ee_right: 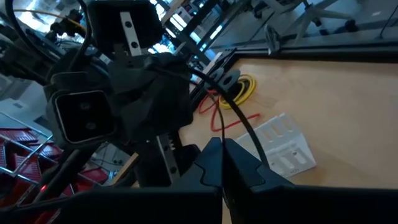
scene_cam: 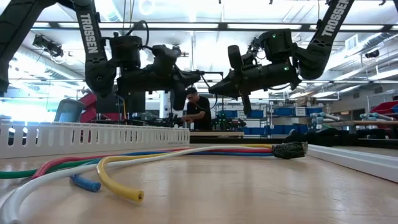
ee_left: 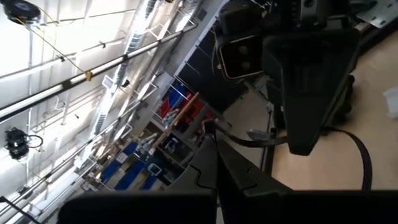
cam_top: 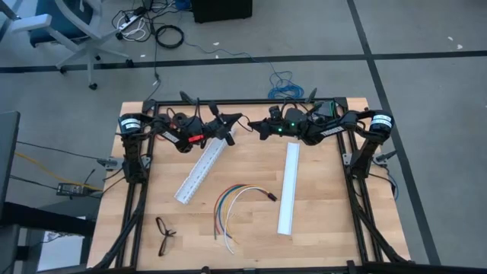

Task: Ziptie cables
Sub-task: Wrap the cable wires together using the black zip tie

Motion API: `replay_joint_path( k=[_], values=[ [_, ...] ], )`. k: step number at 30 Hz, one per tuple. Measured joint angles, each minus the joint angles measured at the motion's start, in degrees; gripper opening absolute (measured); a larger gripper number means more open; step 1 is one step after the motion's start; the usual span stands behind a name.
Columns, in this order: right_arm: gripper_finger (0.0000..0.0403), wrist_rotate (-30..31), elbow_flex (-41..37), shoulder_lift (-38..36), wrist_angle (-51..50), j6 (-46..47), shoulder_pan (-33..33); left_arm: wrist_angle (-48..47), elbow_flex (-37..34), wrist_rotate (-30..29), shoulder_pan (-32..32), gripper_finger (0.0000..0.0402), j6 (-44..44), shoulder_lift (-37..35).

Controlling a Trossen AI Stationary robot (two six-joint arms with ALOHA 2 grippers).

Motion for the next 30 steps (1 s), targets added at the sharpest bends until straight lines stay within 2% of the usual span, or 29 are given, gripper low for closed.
replay_joint_path(
  k=[6, 12, 17, 22, 30],
  values=[
    [0.0, -0.1, 0.0, -0.1, 3.9, 0.4, 0.0, -1.5, 0.5, 0.1, -0.1, 0.0001, 0.0, 0.0],
    [0.0, -0.5, 0.0, -0.1, 2.4, 0.4, 0.0, -1.2, 0.5, -0.1, -0.1, 0.0001, 0.0, 0.0],
    [0.0, -1.3, 0.0, -0.1, 2.3, -1.0, 0.3, 1.3, 0.5, -6.2, 0.9, 0.0001, -1.8, 0.0],
    [0.0, -4.3, 0.0, -0.1, 3.9, -1.6, 0.7, 2.2, 0.5, -3.5, 2.4, 0.0001, -6.0, 0.0],
    [0.0, -3.8, 0.0, 0.1, 3.7, -1.7, 0.8, -0.3, 1.7, -1.3, 1.9, 0.0001, -6.2, 0.0]
  ],
)
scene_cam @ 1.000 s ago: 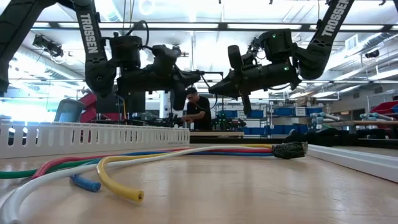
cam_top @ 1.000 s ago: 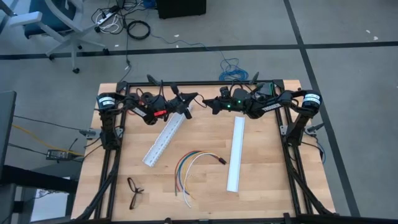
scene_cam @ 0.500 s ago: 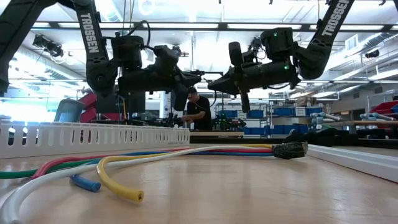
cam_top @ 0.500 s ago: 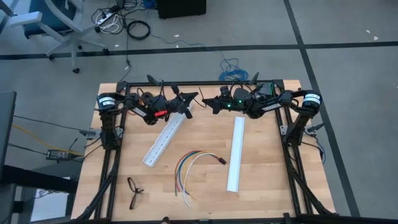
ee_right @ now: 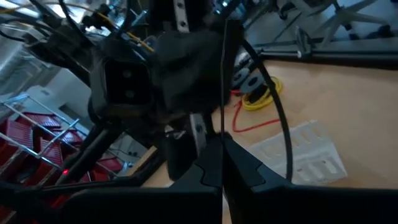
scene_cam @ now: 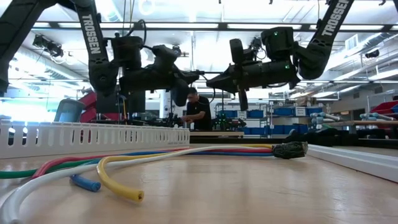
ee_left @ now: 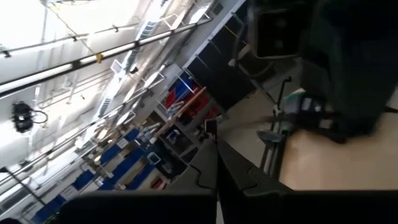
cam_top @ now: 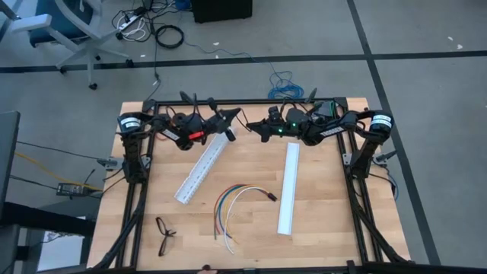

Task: Ziptie cables
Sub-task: Wrap the cable wires together using the black zip tie

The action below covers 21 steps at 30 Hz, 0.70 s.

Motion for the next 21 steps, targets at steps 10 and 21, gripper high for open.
replay_joint_path(
  k=[10, 21],
  values=[
    [0.0, 1.0, 0.0, 0.0, 0.3, -1.4, 0.9, -0.7, 1.0, 0.1, -0.3, 0.0001, 0.0, 0.0],
    [0.0, 0.6, 0.0, 0.0, 0.5, -1.4, 0.9, -0.8, 1.0, -0.5, -0.3, 0.0001, 0.0, 0.0]
  ],
)
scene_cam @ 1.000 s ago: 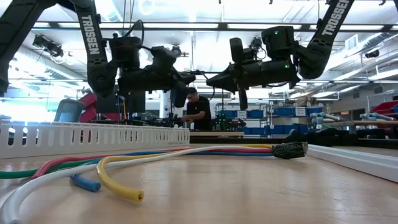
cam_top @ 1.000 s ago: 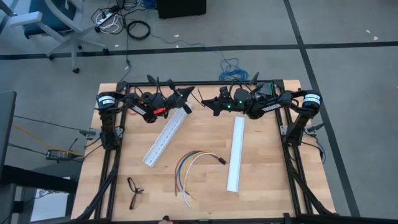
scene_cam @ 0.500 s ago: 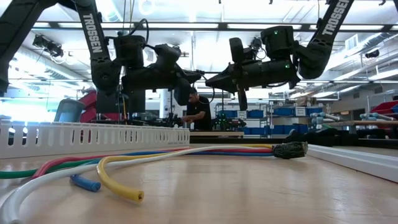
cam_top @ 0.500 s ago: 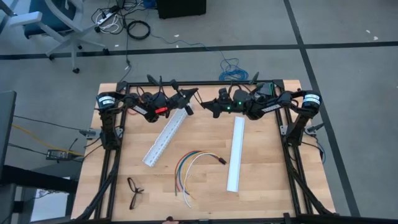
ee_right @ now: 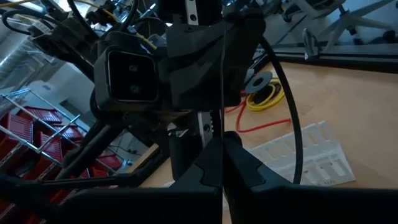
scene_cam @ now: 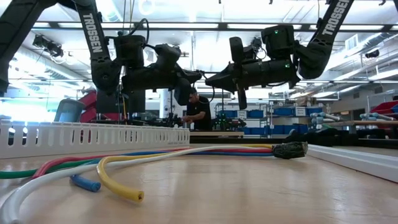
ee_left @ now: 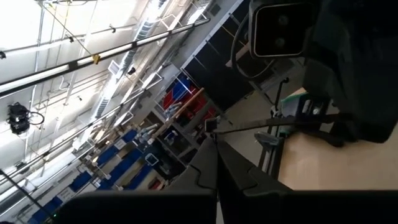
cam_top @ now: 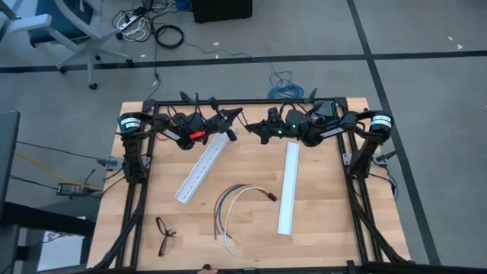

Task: Ziptie cables
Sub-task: Wrap the cable wires together using the black zip tie

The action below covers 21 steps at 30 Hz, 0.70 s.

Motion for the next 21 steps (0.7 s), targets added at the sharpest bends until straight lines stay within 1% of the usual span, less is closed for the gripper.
replay_joint_path(
  k=[4, 8, 18, 21],
  values=[
    [0.0, 0.0, 0.0, 0.0, 0.0, 0.0, 0.0, 0.0, 0.0, -0.8, 0.4, 0.0001, -0.4, 0.0],
    [0.0, 0.5, 0.0, 0.0, -0.1, 0.0, 0.0, 0.2, 0.0, -0.8, 0.8, 0.0001, -3.4, 0.0],
    [0.0, 1.2, 0.0, 0.0, -0.1, -0.8, 0.0, 0.1, 0.0, -0.8, 0.8, 0.0001, -3.5, 0.0],
    [0.0, 1.4, 0.0, 0.0, -0.1, -1.0, 0.0, -0.1, 0.0, 0.3, 0.7, 0.0002, -3.7, 0.0]
  ],
)
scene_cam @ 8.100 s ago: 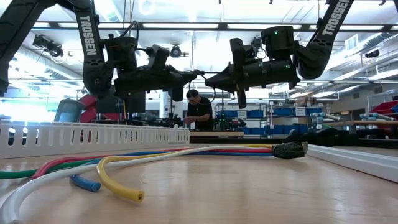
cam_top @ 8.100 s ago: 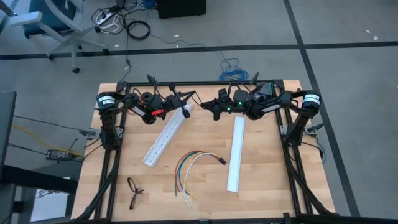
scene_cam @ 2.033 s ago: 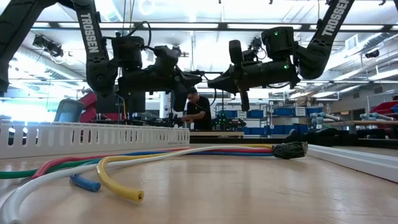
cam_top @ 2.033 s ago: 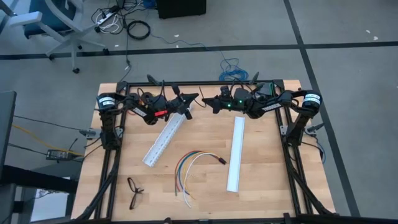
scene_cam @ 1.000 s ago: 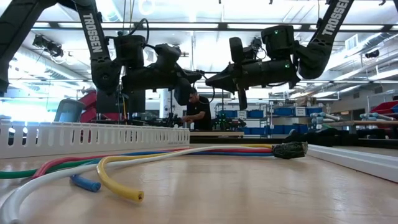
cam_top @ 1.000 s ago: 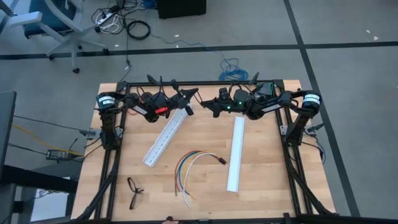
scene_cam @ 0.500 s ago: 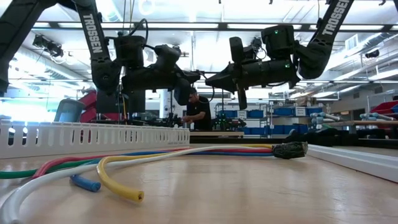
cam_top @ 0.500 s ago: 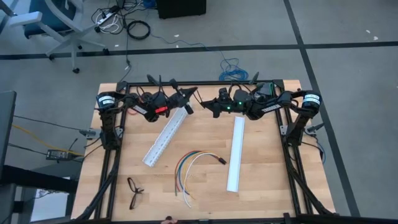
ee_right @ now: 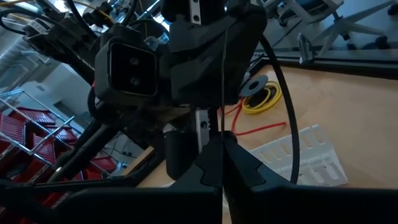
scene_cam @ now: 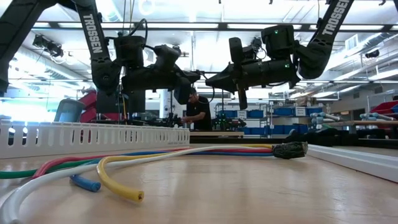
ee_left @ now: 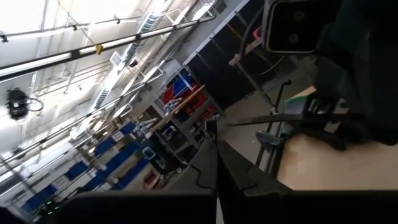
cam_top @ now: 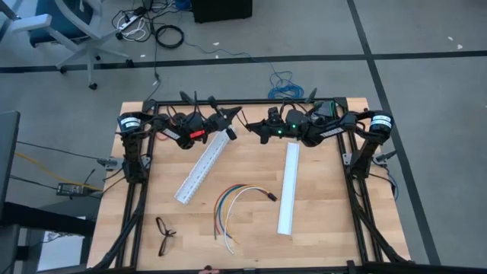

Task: Ziptie cables
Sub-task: Wrap the cable wires together using the black zip tie

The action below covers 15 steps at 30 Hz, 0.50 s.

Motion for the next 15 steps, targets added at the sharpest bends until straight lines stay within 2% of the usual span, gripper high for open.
replay_joint_path(
  k=[15],
  values=[
    [0.0, 0.0, 0.0, 0.0, 0.2, 0.5, -0.7, -1.2, -0.1, 0.7, 0.0, 0.0003, -0.7, 0.0]
  ],
)
